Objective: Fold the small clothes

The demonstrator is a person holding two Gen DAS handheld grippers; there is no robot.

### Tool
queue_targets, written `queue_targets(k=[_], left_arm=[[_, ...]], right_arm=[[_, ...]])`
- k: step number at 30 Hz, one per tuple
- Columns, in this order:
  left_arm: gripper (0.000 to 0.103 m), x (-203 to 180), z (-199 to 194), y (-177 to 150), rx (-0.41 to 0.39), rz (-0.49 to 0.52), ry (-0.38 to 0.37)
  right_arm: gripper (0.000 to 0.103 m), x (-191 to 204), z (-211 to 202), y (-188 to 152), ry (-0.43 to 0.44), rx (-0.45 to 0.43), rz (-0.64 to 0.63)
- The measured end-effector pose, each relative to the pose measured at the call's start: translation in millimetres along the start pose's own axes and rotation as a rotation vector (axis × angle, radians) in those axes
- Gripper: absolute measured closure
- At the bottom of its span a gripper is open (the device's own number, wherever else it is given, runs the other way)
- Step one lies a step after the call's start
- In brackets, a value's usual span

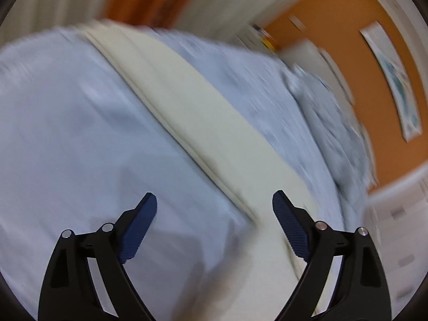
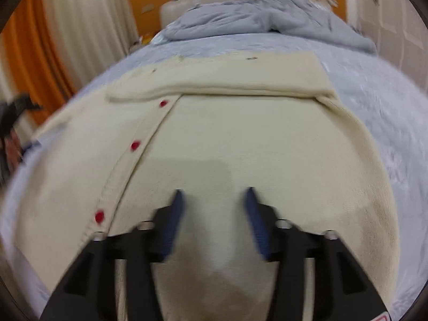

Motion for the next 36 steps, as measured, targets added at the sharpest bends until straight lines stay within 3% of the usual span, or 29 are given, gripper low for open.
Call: queue_targets(k=[2,5,9,11,12,13,16,20,22,25,27,29,33,35,36], left_arm=[[0.014,26,-5,34,-0.045,-0.044,0.071],[0.014,66,1,77,-0.084,-0.153,0.174],[0.018,80,11,101,-0.100,-0.215,0.183],[0.045,76,18,110,-0.084,-0.206,0.205],[0.076,77,23,113,-0.056,-0.198,0.194],[0.095,78,26,120,-0.013,-0.200,0.171],[0.096,55,15,130,-0.052,-0.117,0.146],[0.096,-31,8,123,-0.069,0.120,0.088],[0.096,-93,5,103,-0.059,0.253,-0.009],[0.096,-178,2,46,-0.011,0.442,-0.147],[0.096,-228,11,-12,0.081,0.558,-0.230],[0.092,-252,33,-82,0.206,0.635,-0.256],[0.090,-227,80,-191,0.432,0.660,-0.188],[0.087,-202,84,-214,0.472,0.592,-0.163],[0.078,-185,80,-216,0.473,0.515,-0.164]], right_arm=[[0.042,7,0,-3,-0.035,0.000,-0.042],[0.039,1,0,-7,-0.005,0.005,-0.020],[0.035,-3,1,-3,0.006,0.011,-0.019],[0.034,-4,4,3,0.000,0.008,-0.024],[0.034,-4,6,4,0.002,0.008,-0.022],[0.034,-5,7,4,0.003,0.009,-0.023],[0.034,-7,8,4,0.014,0.010,-0.015],[0.033,-7,6,4,0.025,0.008,-0.007],[0.033,-7,5,4,0.032,0.008,-0.002],[0.032,-7,4,4,0.040,0.008,0.002],[0.032,-7,3,5,0.044,0.010,0.005],[0.032,-8,3,5,0.051,0.011,0.007],[0.028,-9,2,6,0.076,0.018,0.012],[0.025,-8,2,7,0.087,0.024,0.014],[0.023,-9,2,8,0.099,0.028,0.015]])
Point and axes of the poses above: each gripper's, at about its wrist camera, not at the fingertips, and z roughly the way its jaws point, x to its left, y to its top, the point moved 1 cm from there along z, roughly the way its jaws point, and after that the axes turned 13 degrees about -y, right-handed, at the moved point
